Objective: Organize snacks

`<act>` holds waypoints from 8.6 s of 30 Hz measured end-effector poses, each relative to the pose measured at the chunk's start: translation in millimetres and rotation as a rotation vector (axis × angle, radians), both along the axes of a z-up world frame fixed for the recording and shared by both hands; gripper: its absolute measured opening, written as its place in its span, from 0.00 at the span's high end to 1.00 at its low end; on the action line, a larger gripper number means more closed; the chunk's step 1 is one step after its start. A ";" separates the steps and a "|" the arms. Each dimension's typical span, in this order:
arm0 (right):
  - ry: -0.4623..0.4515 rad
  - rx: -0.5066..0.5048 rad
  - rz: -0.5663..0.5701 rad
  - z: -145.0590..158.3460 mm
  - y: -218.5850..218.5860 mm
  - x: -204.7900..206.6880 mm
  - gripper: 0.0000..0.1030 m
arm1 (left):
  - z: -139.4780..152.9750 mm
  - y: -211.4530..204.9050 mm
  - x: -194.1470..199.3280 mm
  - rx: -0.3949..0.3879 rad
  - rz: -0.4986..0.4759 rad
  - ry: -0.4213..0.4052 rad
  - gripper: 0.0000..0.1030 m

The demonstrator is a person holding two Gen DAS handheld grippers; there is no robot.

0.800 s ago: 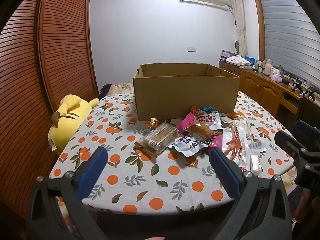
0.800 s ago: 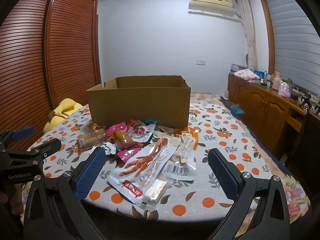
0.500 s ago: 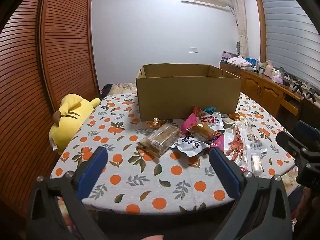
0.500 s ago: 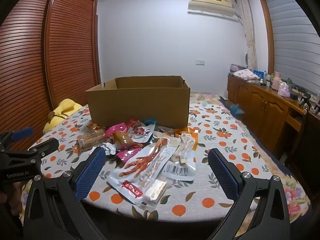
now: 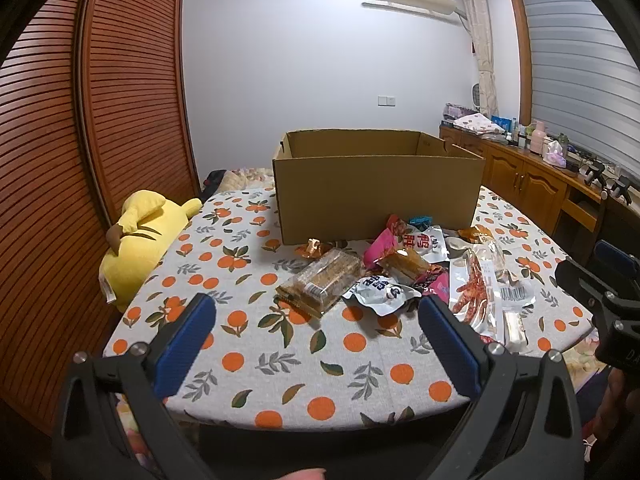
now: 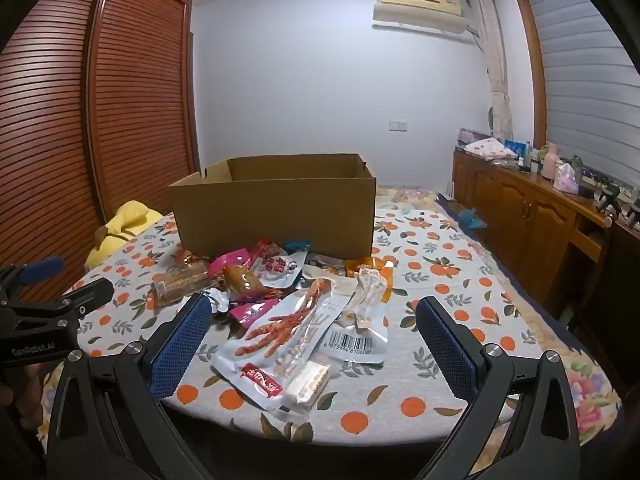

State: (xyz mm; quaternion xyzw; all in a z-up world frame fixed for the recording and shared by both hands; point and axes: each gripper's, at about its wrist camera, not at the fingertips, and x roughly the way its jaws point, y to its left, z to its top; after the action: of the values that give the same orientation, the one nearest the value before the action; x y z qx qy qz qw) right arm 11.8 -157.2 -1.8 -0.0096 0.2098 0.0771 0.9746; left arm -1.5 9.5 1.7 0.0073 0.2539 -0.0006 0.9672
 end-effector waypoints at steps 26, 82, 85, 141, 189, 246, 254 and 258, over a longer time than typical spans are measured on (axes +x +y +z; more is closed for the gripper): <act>-0.004 0.004 -0.004 1.0 -1.4 -0.7 0.00 | 4.2 2.1 -0.8 0.004 -0.002 -0.006 0.01; 0.162 -0.018 0.080 -25.1 -13.1 19.4 0.00 | -21.7 -22.4 26.4 0.002 -0.123 0.144 0.01; 0.205 -0.016 0.094 -33.1 -18.1 24.7 0.00 | -28.2 -33.2 34.8 0.022 -0.161 0.172 0.01; 0.360 -0.021 0.120 -66.2 -58.2 50.2 0.80 | -59.8 -158.2 149.1 0.076 -0.493 0.481 0.13; 0.348 0.001 0.121 -65.3 -55.5 51.2 0.80 | -38.4 -125.0 136.9 -0.008 -0.529 0.385 0.60; 0.236 -0.013 0.205 30.5 23.1 276.7 0.79 | 80.6 -17.9 327.9 0.014 -0.263 0.198 0.54; 0.266 0.000 0.198 25.0 22.2 280.8 0.72 | 77.9 -30.2 336.0 0.032 -0.266 0.227 0.44; 0.255 0.001 0.199 27.4 18.9 273.8 0.71 | 74.9 -29.0 335.9 0.032 -0.262 0.242 0.42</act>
State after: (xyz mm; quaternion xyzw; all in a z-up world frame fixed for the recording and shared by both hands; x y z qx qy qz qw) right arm 285.6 -138.3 25.6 -0.0199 0.3298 0.1738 0.9277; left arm 334.5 -19.5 76.6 0.0553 0.3654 -0.1234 0.9210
